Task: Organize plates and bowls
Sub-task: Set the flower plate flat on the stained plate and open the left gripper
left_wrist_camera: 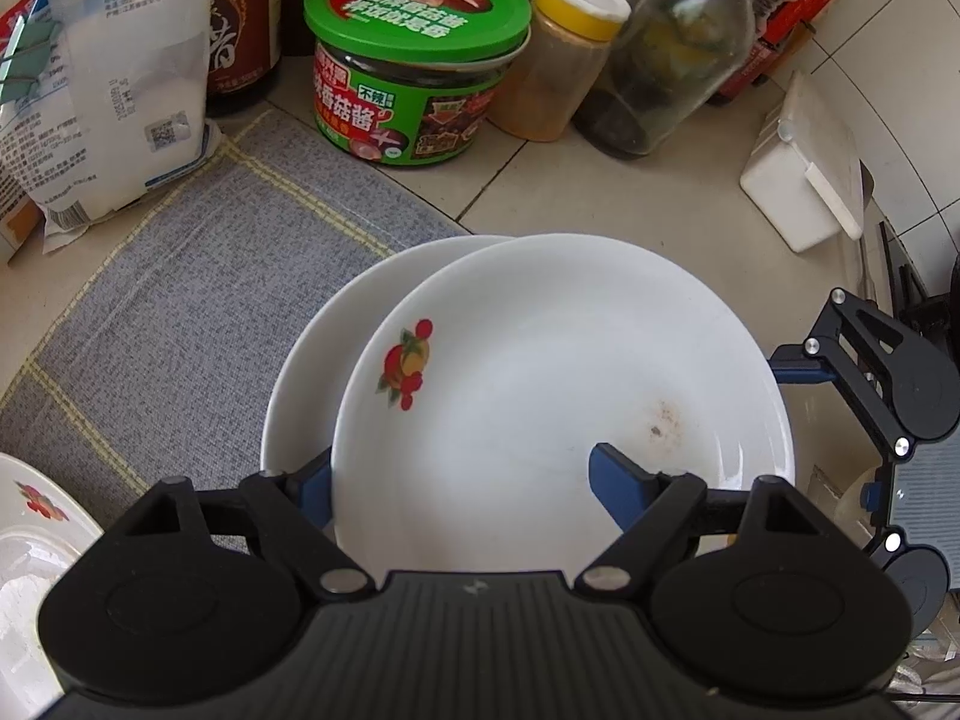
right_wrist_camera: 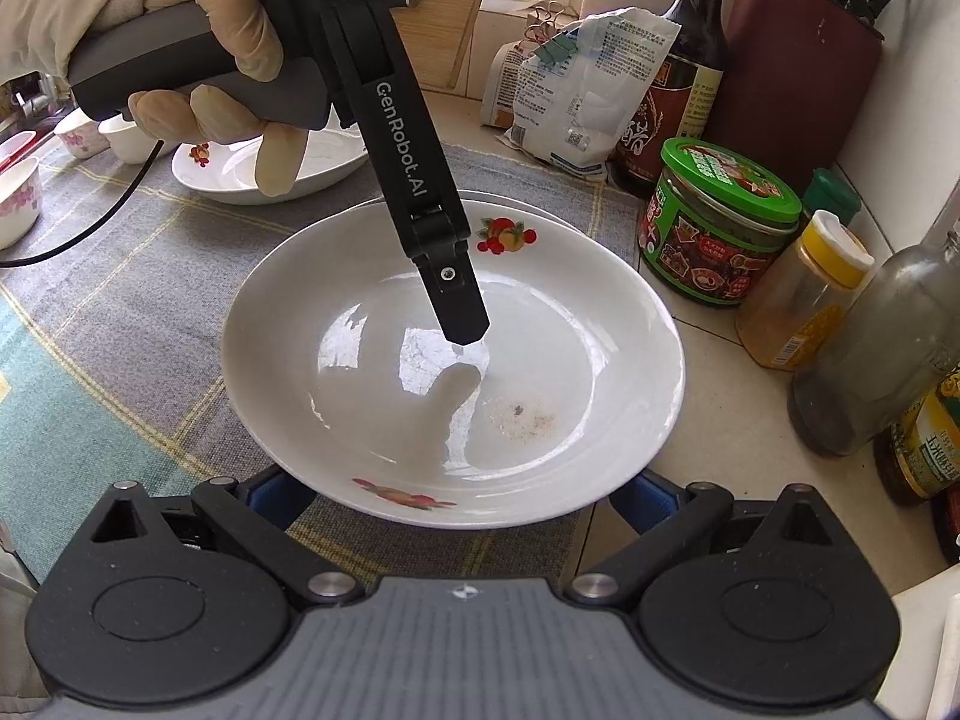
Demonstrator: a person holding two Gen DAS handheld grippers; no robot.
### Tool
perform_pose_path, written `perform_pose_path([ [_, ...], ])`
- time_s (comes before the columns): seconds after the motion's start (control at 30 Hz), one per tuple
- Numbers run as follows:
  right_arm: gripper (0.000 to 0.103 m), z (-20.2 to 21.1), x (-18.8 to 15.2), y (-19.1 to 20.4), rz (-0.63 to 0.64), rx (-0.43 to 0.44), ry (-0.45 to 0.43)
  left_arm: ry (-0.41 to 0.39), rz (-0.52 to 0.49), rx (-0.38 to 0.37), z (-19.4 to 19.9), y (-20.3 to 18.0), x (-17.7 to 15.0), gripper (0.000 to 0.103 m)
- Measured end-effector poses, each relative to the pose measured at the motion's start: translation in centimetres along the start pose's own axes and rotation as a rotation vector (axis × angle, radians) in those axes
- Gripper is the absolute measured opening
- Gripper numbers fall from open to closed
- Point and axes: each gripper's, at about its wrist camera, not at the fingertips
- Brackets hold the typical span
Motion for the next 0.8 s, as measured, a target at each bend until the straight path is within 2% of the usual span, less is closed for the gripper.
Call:
perform_pose_path([
  [0.47,0.103,0.35,-0.17,-0.19,-0.001,0.009,-0.014,0.039,-0.057,0.046,-0.16,-0.94,0.6,0.084],
  [0.8,0.103,0.53,-0.2,-0.04,-0.002,0.014,-0.024,0.056,-0.061,0.065,0.31,-0.73,0.31,0.084],
])
Point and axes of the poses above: each gripper's, at about its wrist camera, not at the fingertips, and z roughly against the way its jaws point, y to its left, x to its top, and after that the axes turned 6 degrees about x, right-handed
